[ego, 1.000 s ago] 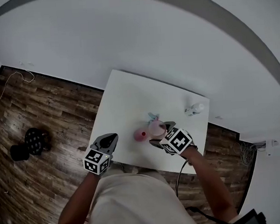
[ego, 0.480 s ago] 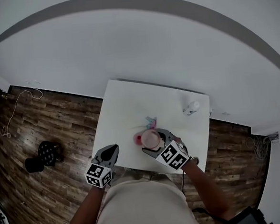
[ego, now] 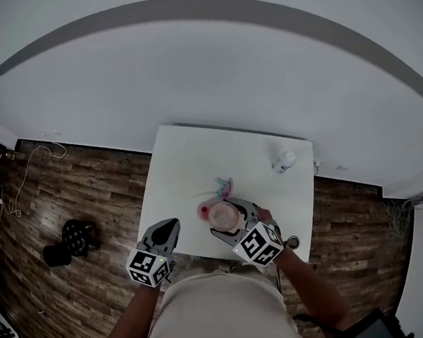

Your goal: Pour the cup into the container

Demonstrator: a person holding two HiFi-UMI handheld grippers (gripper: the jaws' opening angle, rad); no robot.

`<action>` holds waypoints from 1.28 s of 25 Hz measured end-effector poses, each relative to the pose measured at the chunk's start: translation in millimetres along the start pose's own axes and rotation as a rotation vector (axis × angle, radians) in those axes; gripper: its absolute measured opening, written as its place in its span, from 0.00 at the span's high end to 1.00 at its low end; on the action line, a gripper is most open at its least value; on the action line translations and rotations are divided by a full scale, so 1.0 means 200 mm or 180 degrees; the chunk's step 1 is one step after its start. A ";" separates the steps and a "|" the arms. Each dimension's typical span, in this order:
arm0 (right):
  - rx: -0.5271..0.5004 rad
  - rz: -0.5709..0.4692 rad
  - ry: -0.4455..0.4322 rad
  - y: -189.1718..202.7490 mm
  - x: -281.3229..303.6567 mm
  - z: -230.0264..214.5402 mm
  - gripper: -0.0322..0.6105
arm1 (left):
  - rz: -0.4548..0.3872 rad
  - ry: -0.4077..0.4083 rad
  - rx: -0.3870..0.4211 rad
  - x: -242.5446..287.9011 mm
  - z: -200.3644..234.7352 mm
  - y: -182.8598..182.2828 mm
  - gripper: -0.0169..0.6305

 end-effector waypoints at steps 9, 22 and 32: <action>-0.0026 -0.0093 0.0087 0.07 -0.08 -0.05 0.38 | -0.0055 0.0034 0.0009 0.06 -0.09 -0.06 0.96; 0.0041 -0.0122 0.0151 0.21 -0.20 -0.06 0.38 | -0.0060 0.0072 0.0026 0.12 -0.23 -0.08 0.96; 0.0127 -0.0142 0.0215 0.32 -0.29 -0.09 0.38 | -0.0107 0.0059 -0.0060 0.15 -0.35 -0.05 0.96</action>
Point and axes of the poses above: the fingertips, and each gripper's own axes: x forward along the fingers, z to its left, y out of its underside, the point moved 10 cm from there along -x, backward along the fingers, and after that the axes turned 14 degrees about z, right-handed, at the moved point
